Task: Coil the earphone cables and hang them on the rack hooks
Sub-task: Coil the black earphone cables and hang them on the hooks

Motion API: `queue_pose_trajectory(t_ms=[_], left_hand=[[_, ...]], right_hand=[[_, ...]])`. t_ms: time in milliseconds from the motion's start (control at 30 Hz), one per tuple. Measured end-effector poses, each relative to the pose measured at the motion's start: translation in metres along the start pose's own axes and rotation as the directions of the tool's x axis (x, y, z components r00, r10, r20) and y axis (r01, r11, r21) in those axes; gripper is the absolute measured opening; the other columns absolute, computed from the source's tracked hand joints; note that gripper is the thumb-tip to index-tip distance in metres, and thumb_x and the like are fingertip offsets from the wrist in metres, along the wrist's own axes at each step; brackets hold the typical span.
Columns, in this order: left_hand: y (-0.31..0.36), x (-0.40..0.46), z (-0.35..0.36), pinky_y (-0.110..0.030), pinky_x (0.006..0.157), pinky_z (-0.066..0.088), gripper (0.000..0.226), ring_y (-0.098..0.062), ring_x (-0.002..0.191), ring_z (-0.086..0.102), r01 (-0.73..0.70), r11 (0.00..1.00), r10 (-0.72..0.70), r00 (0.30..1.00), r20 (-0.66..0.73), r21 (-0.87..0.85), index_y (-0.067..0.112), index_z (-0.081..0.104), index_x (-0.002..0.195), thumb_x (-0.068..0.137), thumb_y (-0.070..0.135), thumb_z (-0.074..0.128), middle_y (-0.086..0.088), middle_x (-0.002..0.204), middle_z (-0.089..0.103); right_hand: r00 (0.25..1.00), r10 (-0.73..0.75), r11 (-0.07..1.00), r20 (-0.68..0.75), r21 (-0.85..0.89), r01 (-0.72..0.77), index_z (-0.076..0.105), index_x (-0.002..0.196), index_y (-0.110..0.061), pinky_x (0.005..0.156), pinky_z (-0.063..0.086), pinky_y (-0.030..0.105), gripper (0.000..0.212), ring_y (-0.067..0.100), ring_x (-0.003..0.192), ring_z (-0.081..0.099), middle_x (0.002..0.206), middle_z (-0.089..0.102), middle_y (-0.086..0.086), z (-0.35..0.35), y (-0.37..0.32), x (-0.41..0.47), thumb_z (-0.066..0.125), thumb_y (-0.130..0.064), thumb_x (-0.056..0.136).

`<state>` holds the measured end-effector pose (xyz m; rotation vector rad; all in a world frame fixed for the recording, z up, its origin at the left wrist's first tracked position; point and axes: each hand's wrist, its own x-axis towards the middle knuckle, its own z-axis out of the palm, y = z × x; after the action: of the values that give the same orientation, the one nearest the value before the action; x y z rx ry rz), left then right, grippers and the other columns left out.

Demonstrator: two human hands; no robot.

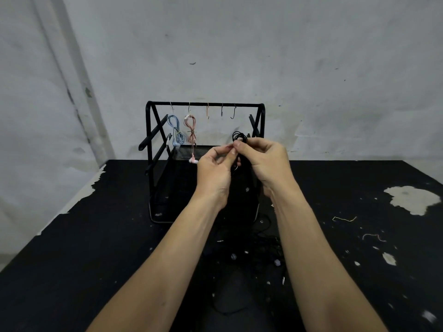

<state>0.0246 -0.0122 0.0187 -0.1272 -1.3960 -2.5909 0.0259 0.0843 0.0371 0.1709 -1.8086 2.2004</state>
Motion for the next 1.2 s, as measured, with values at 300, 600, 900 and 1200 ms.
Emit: queue_pose_trajectory(t_ms=[300, 600, 900, 1200], left_hand=[[-0.005, -0.005, -0.009, -0.021, 0.077, 0.053, 0.019, -0.008, 0.078, 0.066, -0.347, 0.874, 0.312, 0.937, 0.155, 0.341, 0.007, 0.062, 0.081, 0.090, -0.010, 0.061, -0.003, 0.081, 0.070], [-0.010, 0.004, -0.019, -0.029, 0.082, 0.055, 0.020, -0.015, 0.087, 0.071, -0.353, 0.848, 0.361, 0.931, 0.057, 0.396, 0.017, 0.066, 0.092, 0.092, -0.002, 0.059, -0.004, 0.090, 0.073], [0.000, 0.008, -0.017, -0.021, 0.079, 0.055, 0.021, -0.011, 0.084, 0.070, -0.203, 0.941, 0.191, 0.979, 0.070, 0.269, 0.006, 0.071, 0.106, 0.093, -0.005, 0.059, -0.003, 0.090, 0.074], [0.011, -0.002, -0.005, -0.015, 0.064, 0.052, 0.020, -0.002, 0.060, 0.060, -0.198, 0.959, 0.176, 0.977, 0.123, 0.202, 0.007, 0.071, 0.103, 0.092, -0.006, 0.059, 0.006, 0.071, 0.073]], right_hand=[[0.992, 0.020, 0.995, -0.123, -0.091, -0.032, 0.073, 0.069, -0.008, 0.071, 0.053, 0.040, 0.014, 0.022, 0.070, 0.064, 0.071, 0.068, 0.013, 0.000, 0.005, 0.005, 0.081, -0.017, 0.077], [0.988, -0.086, 0.952, 0.128, -0.281, 0.119, 0.075, 0.089, -0.017, 0.089, 0.059, 0.043, 0.013, 0.017, 0.088, 0.074, 0.088, 0.077, 0.005, 0.002, -0.004, -0.005, 0.082, -0.016, 0.079], [0.930, -0.165, 0.828, 0.329, -0.466, 0.312, 0.072, 0.117, -0.016, 0.094, 0.056, 0.037, 0.024, 0.007, 0.098, 0.071, 0.102, 0.076, -0.007, -0.011, -0.006, 0.002, 0.061, -0.014, 0.096], [0.960, -0.144, 0.918, 0.241, -0.329, 0.220, 0.071, 0.102, -0.015, 0.084, 0.057, 0.030, 0.032, 0.007, 0.083, 0.069, 0.091, 0.074, -0.003, -0.011, -0.011, 0.005, 0.050, 0.007, 0.095]])
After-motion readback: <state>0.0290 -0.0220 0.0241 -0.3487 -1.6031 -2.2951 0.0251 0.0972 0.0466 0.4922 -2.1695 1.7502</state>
